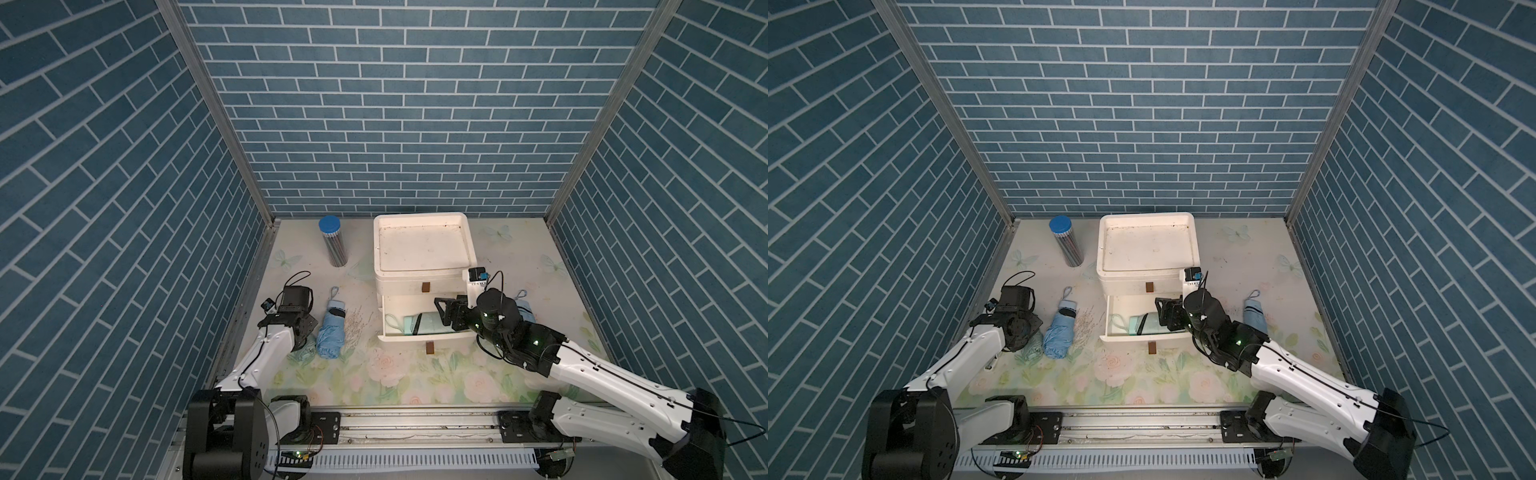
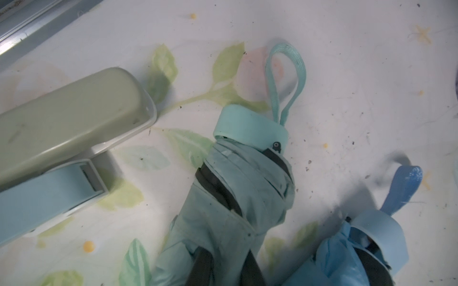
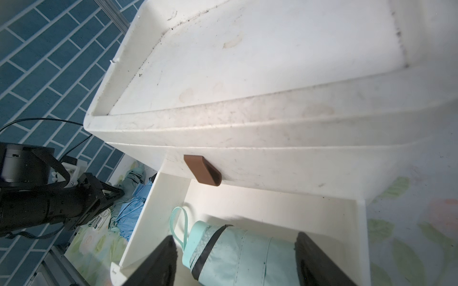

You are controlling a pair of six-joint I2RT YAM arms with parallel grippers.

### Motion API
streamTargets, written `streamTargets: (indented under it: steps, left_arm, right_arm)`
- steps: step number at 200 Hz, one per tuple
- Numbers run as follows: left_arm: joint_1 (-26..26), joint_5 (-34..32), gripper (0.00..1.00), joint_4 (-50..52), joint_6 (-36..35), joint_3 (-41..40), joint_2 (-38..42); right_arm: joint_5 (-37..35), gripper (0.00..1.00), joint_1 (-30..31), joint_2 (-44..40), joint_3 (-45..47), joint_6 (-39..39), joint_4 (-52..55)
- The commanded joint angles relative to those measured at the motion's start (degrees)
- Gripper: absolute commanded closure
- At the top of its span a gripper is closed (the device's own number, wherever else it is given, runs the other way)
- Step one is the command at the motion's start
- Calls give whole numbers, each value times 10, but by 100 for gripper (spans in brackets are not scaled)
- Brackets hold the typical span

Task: Place the umbrella in the drawer by color
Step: Pick up the umbrella from the center of the board.

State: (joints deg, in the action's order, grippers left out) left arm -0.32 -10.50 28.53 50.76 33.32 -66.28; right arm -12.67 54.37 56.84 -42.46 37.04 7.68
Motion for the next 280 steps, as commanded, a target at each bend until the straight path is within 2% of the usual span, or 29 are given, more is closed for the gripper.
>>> streamTargets:
  steps: [1, 52, 72, 85, 108, 127, 149, 167, 209, 241, 280]
  left_arm:
    - [-3, 1, 100, 15, -18, 7, 4]
    - [-12, -36, 100, 19, -97, 103, 99]
    - [-16, -40, 100, 18, -112, 122, 114]
    - [-22, -29, 100, 21, -127, 137, 115]
    - [-61, 1, 100, -14, -150, 168, 131]
    - [-141, 12, 100, -64, -182, 208, 144]
    - [-260, -18, 100, -98, -233, 258, 145]
    - [-336, -10, 100, -133, -285, 274, 152]
    - [-476, -35, 100, -164, -426, 265, 167]
    - [-528, -45, 100, -166, -473, 243, 176]
    - [-543, -12, 100, -169, -497, 228, 172]
  right_arm:
    - [8, 25, 1, 10, -27, -13, -16]
    - [30, 28, 2, 31, -66, -24, -14]
    - [31, 39, 1, 22, -71, -21, -16]
    - [37, 51, 1, 15, -68, -18, -21]
    - [53, 52, 1, 31, -95, -34, -12]
    - [74, 45, 1, 67, -157, -63, 23]
    - [123, 29, 1, 107, -237, -82, 51]
    - [165, 17, 1, 127, -275, -88, 53]
    - [251, 9, -14, 128, -284, -59, -5]
    - [266, 9, -14, 114, -262, -39, -19]
    - [249, 10, -14, 72, -209, -3, -39]
